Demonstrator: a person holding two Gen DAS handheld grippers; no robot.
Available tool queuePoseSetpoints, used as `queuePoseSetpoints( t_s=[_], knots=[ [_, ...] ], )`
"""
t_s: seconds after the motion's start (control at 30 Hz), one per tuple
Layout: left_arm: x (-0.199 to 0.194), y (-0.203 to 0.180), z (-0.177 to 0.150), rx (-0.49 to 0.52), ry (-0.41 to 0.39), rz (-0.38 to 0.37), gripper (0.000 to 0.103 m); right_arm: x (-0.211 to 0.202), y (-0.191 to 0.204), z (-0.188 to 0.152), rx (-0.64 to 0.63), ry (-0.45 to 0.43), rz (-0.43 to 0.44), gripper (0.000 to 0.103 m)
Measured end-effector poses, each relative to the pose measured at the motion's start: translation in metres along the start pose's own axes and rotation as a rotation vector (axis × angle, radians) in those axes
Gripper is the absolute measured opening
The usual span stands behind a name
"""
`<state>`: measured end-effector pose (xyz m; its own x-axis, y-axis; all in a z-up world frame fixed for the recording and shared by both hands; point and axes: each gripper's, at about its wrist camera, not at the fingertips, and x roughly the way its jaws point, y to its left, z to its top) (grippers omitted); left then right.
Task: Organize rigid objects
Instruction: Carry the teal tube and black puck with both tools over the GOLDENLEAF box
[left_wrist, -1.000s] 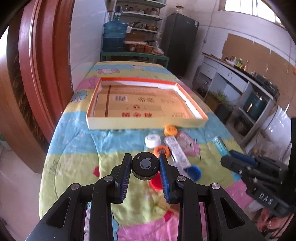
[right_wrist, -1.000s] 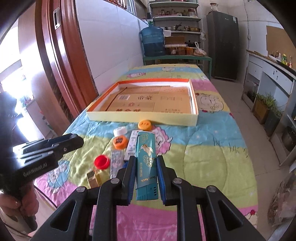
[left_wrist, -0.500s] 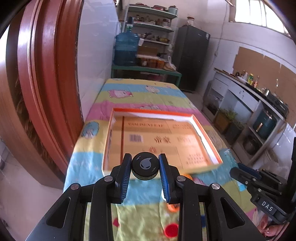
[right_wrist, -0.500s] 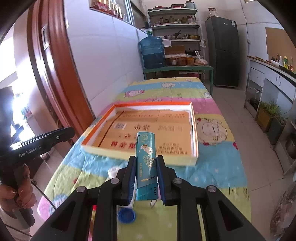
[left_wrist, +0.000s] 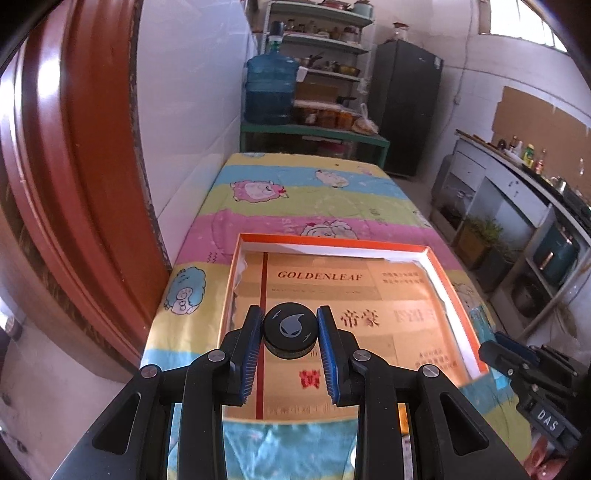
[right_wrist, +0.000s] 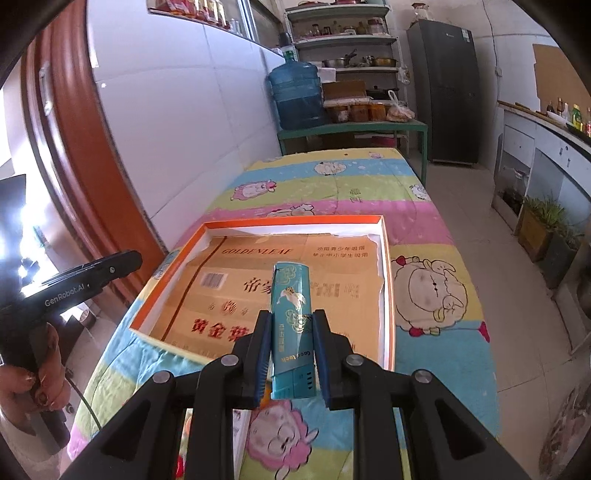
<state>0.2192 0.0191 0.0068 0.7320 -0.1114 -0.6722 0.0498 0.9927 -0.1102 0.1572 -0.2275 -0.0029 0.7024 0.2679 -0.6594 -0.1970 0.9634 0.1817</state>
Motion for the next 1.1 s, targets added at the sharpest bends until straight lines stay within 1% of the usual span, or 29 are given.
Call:
queuePoseSetpoints(
  t_s=[0.1, 0.2, 0.4, 0.83, 1.1],
  knots=[
    [0.015, -0.002, 0.004, -0.008, 0.020, 0.022, 0.030, 0.016, -0.001, 0.005, -0.001, 0.018, 0.003, 0.022],
    [0.026, -0.006, 0.007, -0.023, 0.026, 0.041, 0.030, 0.030, -0.001, 0.008, -0.002, 0.035, -0.013, 0.022],
    [0.047, -0.014, 0.011, -0.017, 0.040, 0.067, 0.030, 0.054, -0.004, 0.016, -0.001, 0.055, -0.035, 0.022],
    [0.092, -0.017, 0.006, -0.025, 0.119, 0.048, 0.030, 0.087, -0.010, 0.020, 0.009, 0.103, -0.066, 0.022],
    [0.115, -0.019, -0.004, 0.013, 0.182, 0.043, 0.031, 0.099, -0.012, 0.014, 0.012, 0.149, -0.078, 0.022]
  ],
)
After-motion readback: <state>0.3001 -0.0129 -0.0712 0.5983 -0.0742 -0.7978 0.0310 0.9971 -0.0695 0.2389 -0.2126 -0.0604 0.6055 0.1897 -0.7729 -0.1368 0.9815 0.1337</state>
